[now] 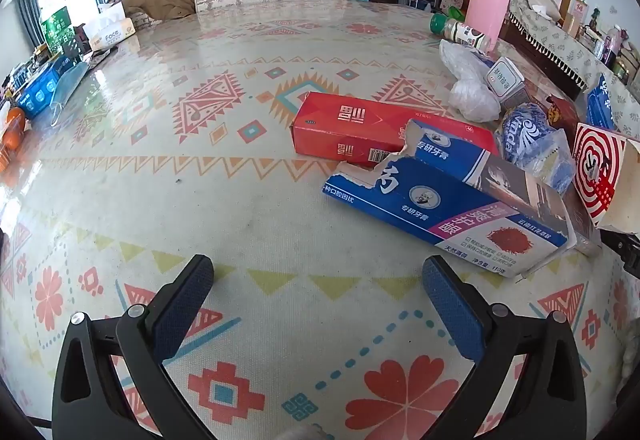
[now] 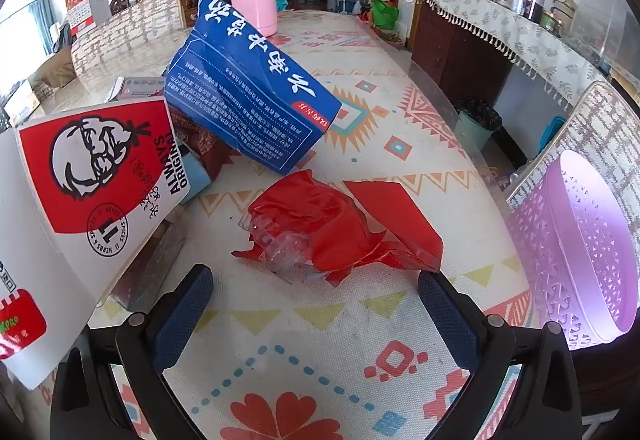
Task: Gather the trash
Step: 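Move the right tool to the red-white spiral box while the left tool approaches the blue toothpaste box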
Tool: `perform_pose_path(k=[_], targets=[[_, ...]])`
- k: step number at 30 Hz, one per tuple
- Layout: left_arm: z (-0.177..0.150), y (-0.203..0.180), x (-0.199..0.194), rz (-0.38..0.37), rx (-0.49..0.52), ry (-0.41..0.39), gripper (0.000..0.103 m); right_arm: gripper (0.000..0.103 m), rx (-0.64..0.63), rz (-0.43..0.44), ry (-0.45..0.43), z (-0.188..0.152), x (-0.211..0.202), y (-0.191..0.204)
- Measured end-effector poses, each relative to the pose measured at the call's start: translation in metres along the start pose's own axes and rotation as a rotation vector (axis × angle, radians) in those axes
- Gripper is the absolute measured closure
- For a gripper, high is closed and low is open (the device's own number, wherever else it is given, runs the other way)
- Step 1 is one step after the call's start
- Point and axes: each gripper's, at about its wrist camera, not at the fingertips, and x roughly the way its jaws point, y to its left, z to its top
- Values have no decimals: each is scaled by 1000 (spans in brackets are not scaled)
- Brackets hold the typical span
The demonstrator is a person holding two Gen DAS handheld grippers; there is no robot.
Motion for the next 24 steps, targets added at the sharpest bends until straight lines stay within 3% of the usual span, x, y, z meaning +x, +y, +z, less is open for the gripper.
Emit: perform_pose_path(k=[6, 14, 24], targets=[[-2, -3, -3, -2, 11, 16, 0, 0, -14, 21, 63, 8, 6, 4], [-15, 3, -15, -33, 17, 39, 0, 0, 4, 16, 63, -4, -5, -4], [-36, 13, -76, -34, -4, -71, 0, 5, 63, 87, 11, -43, -54, -17]])
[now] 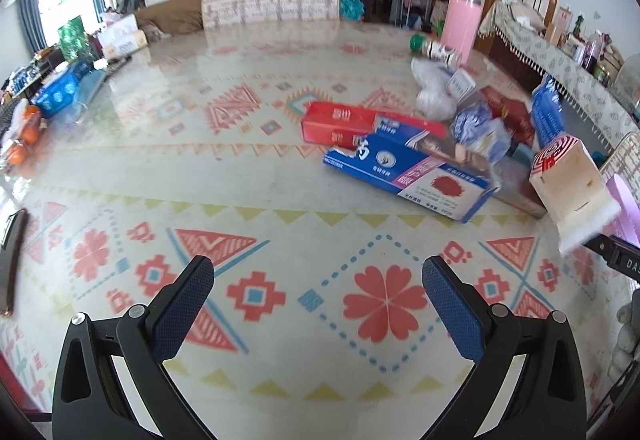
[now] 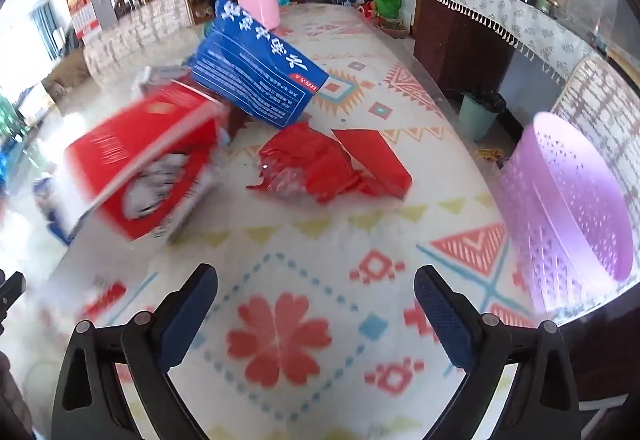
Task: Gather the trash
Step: 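Move the right tool to the red-white spiral box while the left tool approaches the blue toothpaste box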
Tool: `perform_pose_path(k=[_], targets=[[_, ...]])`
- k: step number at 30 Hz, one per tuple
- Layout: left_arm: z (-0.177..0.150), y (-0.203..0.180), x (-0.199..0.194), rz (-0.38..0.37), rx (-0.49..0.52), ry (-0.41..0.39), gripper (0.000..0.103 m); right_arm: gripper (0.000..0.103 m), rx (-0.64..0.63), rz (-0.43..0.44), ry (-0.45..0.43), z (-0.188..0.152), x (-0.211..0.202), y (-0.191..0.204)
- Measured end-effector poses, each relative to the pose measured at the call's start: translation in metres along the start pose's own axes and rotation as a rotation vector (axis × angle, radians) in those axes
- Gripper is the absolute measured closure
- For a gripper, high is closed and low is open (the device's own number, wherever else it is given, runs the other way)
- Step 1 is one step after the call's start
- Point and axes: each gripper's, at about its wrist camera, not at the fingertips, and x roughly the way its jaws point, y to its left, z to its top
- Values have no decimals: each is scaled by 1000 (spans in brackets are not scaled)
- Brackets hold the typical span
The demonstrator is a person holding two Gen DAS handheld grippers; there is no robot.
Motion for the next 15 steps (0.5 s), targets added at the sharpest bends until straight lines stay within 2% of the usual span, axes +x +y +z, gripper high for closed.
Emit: perform_pose_path(k=[5, 9, 12, 15], targets=[[-10, -2, -31, 48, 10, -69, 0, 11, 13, 74, -118, -19, -42, 2], [-16, -3, -54, 80, 21, -123, 0, 11, -17, 142, -201, -34, -67, 11], [-19, 1, -70, 44, 12, -147, 0, 15, -31, 204, -205, -43, -74, 18], [-16, 2, -76, -4, 4, -152, 0, 15, -39, 198, -237, -52, -88, 22]])
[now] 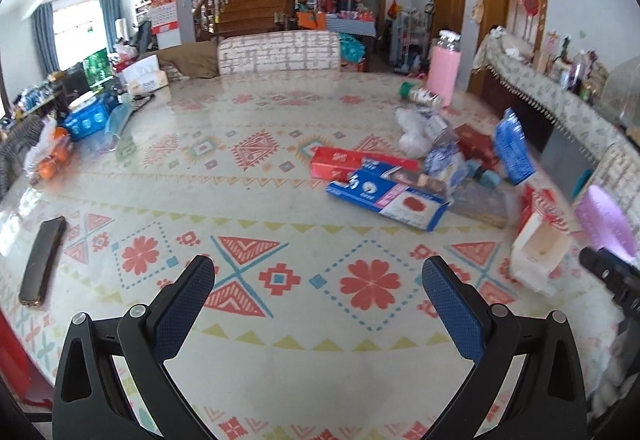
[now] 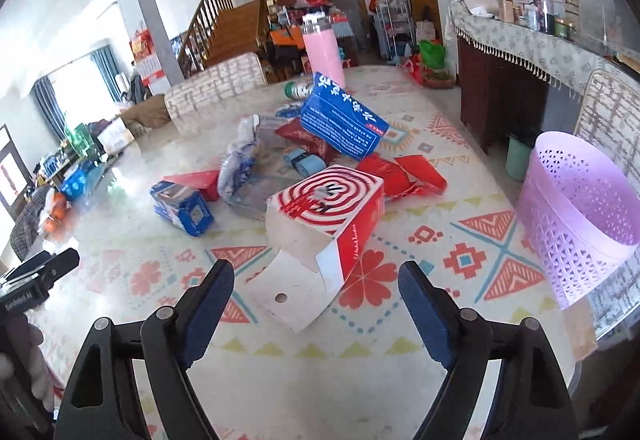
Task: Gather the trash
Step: 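Move the right tool to the red-white spiral box while the left tool approaches the blue toothpaste box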
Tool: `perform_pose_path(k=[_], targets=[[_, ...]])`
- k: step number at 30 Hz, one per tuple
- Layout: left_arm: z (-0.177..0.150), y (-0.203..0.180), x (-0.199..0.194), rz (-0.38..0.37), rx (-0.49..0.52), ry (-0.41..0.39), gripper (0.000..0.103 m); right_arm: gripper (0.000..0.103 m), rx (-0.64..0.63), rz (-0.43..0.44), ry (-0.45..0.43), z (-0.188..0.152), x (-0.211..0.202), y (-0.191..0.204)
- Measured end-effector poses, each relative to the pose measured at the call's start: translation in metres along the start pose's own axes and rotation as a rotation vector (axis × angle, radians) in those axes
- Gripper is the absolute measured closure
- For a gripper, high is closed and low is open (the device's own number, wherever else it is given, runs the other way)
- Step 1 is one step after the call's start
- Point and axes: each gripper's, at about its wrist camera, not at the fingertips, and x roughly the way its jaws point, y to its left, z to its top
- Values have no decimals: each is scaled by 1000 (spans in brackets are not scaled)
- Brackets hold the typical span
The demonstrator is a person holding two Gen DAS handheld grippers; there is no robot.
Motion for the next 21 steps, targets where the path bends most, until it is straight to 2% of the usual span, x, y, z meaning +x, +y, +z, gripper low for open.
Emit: perform_pose_path(k=[3, 9, 14, 21], targets=[[9, -5, 4, -37, 3, -4, 0, 15, -26, -38, -3, 2, -3, 3], [25, -26, 50, -138, 16, 96, 0, 15, 26, -54, 42, 8, 15, -14], [45, -31, 99, -219, -67, 197, 0, 15, 79, -31, 77, 17, 42, -19], [62, -41, 157, -277, -135, 318, 0, 15, 76, -13, 120, 45, 78, -20]])
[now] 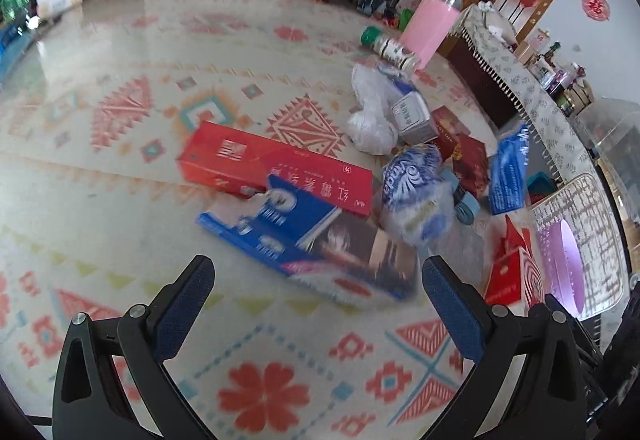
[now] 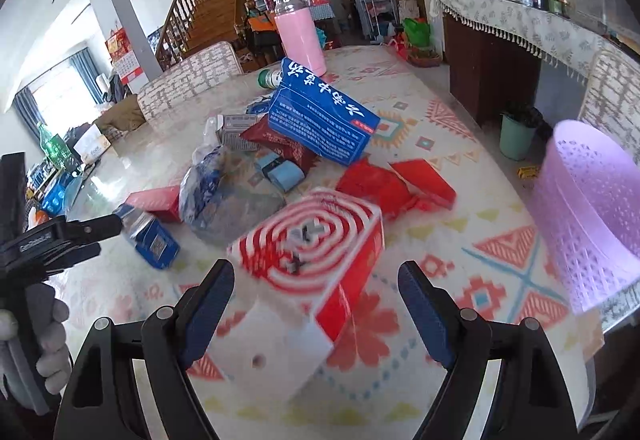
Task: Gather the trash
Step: 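Move the right tool to the red-white spiral box while the left tool approaches the blue toothpaste box, then grasp the blue toothpaste box with the left tool while the right tool grasps the spiral box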
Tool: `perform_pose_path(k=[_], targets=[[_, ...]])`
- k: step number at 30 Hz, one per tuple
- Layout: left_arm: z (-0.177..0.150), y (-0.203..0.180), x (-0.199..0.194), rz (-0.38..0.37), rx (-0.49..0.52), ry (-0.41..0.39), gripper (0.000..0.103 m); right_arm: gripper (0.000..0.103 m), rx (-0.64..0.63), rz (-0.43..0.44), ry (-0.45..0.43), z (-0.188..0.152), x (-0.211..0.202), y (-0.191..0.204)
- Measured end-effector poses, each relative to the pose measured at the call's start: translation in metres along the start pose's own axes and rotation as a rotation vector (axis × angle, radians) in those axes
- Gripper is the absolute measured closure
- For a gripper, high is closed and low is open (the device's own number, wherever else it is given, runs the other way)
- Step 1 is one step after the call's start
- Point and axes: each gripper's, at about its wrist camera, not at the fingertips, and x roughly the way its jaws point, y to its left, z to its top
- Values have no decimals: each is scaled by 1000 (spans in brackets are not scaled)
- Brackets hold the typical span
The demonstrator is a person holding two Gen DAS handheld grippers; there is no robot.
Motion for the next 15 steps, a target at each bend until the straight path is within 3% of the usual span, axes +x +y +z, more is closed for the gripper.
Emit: perform_pose_path(k=[3, 5, 9, 12, 15], targets=[[11, 2, 22, -33, -27, 79, 0, 15, -52, -13, 62, 20, 12, 0], [17, 3, 33, -65, -57, 144, 0, 14, -126, -23, 150, 37, 22, 4], [32, 4, 39, -21, -84, 219, 0, 13, -247, -61, 296, 62, 35, 15], [34, 3, 44, -19, -122, 266, 0, 12, -282, -69, 347, 65, 37, 26], [35, 0, 46, -53, -137, 280, 0, 12, -213, -46, 338, 60, 29, 28]])
